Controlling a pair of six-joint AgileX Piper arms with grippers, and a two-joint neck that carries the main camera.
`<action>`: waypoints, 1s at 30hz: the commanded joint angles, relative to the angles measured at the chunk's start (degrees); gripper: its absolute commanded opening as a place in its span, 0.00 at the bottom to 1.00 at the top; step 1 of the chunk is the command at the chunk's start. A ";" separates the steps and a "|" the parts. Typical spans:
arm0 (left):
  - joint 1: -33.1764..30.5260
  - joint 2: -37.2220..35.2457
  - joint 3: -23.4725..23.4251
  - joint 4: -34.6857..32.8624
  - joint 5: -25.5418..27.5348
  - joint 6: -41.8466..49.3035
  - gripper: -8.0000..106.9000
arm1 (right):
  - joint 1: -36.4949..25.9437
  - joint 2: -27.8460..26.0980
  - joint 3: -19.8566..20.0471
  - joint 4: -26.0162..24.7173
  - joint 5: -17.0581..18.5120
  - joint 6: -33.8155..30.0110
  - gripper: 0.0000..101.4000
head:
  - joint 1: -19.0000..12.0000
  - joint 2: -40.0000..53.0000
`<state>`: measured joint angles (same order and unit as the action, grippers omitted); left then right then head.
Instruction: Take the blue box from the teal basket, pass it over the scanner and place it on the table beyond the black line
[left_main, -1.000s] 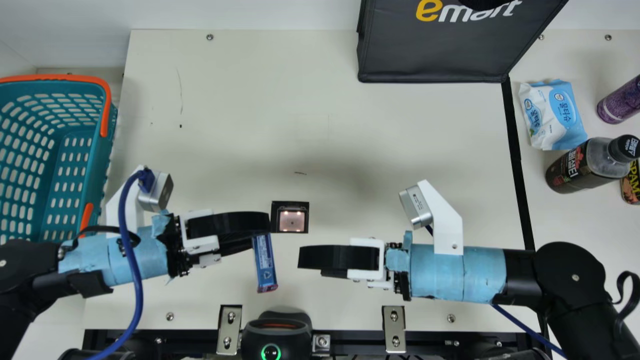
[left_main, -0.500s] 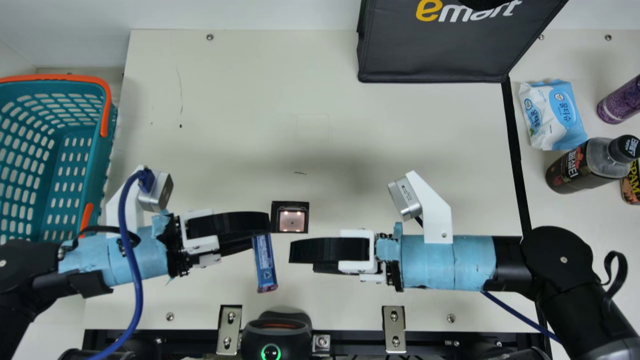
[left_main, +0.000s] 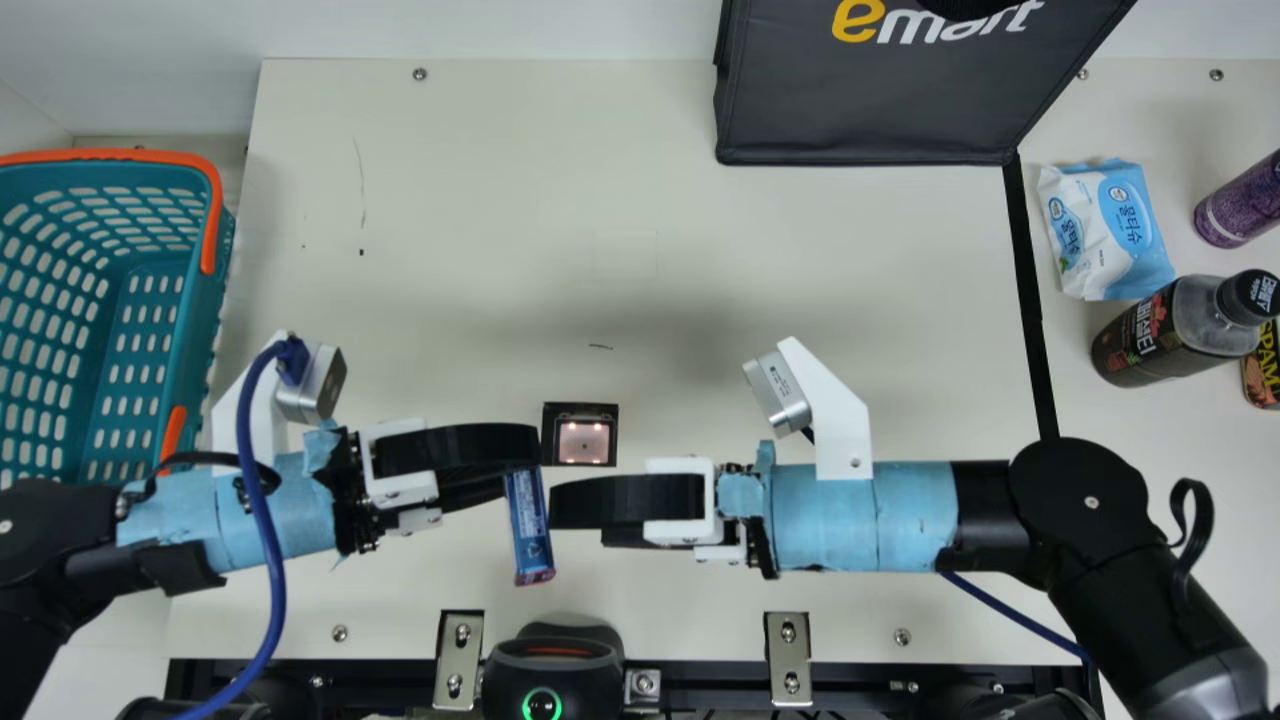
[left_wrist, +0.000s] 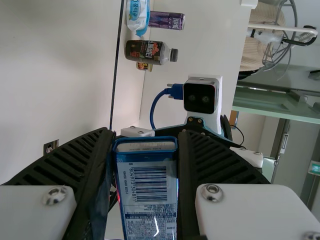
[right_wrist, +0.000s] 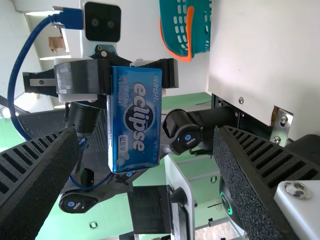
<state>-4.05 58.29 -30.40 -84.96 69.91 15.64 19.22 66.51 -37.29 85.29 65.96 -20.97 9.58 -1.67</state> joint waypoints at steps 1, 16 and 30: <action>0.00 0.00 0.00 0.00 0.00 0.00 0.00 | 1.45 0.37 -0.22 0.25 -1.16 -0.06 0.94 | -1.66 0.09; 0.00 0.00 0.00 0.00 0.00 0.00 0.00 | 7.68 3.12 -1.66 3.34 -6.26 -0.91 0.94 | -1.66 0.09; 0.00 0.00 0.00 0.00 0.00 0.00 0.00 | 10.84 3.39 -1.38 5.29 -8.51 -0.78 0.94 | -1.66 0.09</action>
<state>-4.05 58.29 -30.40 -84.96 69.91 15.64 29.82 69.88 -38.78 90.54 57.60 -21.89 9.58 -1.67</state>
